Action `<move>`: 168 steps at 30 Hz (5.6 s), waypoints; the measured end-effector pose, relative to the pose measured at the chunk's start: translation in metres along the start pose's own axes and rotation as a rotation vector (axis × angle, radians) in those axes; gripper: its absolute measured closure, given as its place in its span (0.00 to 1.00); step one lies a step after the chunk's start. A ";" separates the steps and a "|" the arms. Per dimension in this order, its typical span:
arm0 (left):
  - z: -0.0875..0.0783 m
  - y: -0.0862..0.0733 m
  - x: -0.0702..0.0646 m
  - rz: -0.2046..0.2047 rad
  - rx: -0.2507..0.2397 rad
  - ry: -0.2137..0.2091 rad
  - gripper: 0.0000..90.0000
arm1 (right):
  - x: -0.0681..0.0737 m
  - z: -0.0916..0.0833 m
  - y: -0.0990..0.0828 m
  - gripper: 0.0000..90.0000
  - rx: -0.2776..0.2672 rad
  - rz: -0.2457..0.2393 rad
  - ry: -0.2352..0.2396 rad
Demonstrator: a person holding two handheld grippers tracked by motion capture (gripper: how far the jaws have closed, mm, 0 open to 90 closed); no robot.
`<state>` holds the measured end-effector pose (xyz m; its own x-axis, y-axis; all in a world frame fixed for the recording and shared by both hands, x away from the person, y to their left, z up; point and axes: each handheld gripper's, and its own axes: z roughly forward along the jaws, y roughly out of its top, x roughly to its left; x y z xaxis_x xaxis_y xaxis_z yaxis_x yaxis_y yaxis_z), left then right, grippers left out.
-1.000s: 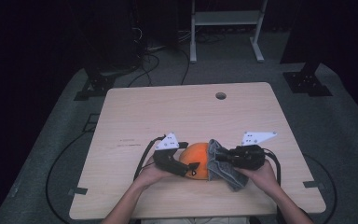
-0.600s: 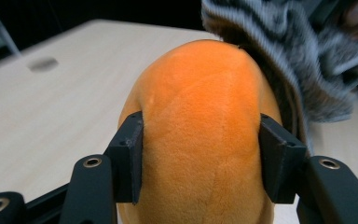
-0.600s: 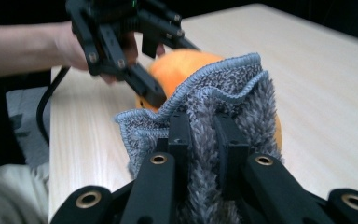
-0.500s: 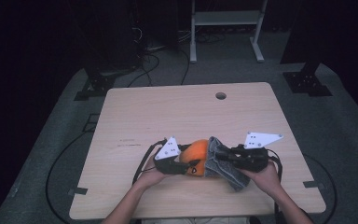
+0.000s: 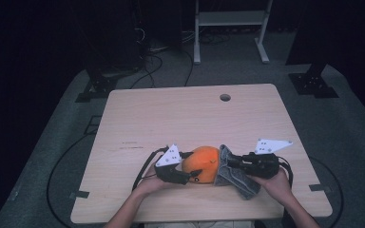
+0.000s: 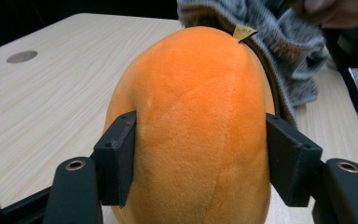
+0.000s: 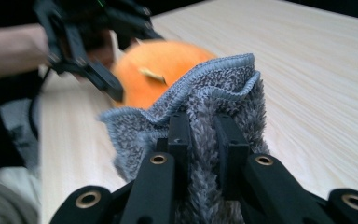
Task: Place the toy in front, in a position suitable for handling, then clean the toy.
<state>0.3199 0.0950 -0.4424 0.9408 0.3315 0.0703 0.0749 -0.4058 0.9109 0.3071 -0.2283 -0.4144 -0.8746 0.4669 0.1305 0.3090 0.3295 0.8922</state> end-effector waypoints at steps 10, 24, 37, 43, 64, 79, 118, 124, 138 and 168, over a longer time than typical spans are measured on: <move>-0.003 -0.002 0.013 -0.159 -0.006 -0.022 0.18 | 0.003 0.023 0.012 0.87 -0.028 -0.011 0.061; -0.002 0.000 0.009 -0.115 0.021 -0.014 0.36 | -0.007 0.000 -0.008 0.87 0.025 0.019 0.011; -0.005 -0.001 0.002 -0.047 0.049 -0.014 0.37 | 0.002 0.023 0.018 0.87 -0.007 -0.029 0.081; -0.001 0.000 0.005 -0.093 0.036 -0.007 0.26 | -0.003 0.022 0.014 0.87 -0.013 -0.011 0.070; 0.001 0.002 0.005 -0.091 0.030 0.025 0.39 | 0.001 0.020 0.007 0.87 -0.009 -0.044 0.056; 0.010 0.015 -0.008 -0.013 0.040 0.016 0.30 | 0.012 0.010 0.029 0.87 0.008 -0.128 0.034; 0.018 0.028 -0.019 -0.046 0.007 0.039 0.43 | 0.016 -0.014 0.029 0.87 0.023 -0.103 0.001; 0.021 0.030 -0.029 0.064 0.050 0.065 0.45 | 0.038 0.004 0.043 0.87 0.095 -0.211 0.035; 0.013 0.020 -0.004 -0.229 -0.009 -0.012 0.23 | 0.008 0.004 0.023 0.87 0.041 -0.049 0.040; 0.000 0.016 0.001 -0.164 0.050 -0.074 0.28 | 0.005 -0.006 0.012 0.86 0.038 -0.023 0.044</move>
<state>0.3221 0.0890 -0.4281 0.9364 0.3337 -0.1091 0.2438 -0.3944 0.8860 0.3041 -0.2274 -0.4005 -0.8971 0.4225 0.1293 0.3016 0.3715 0.8781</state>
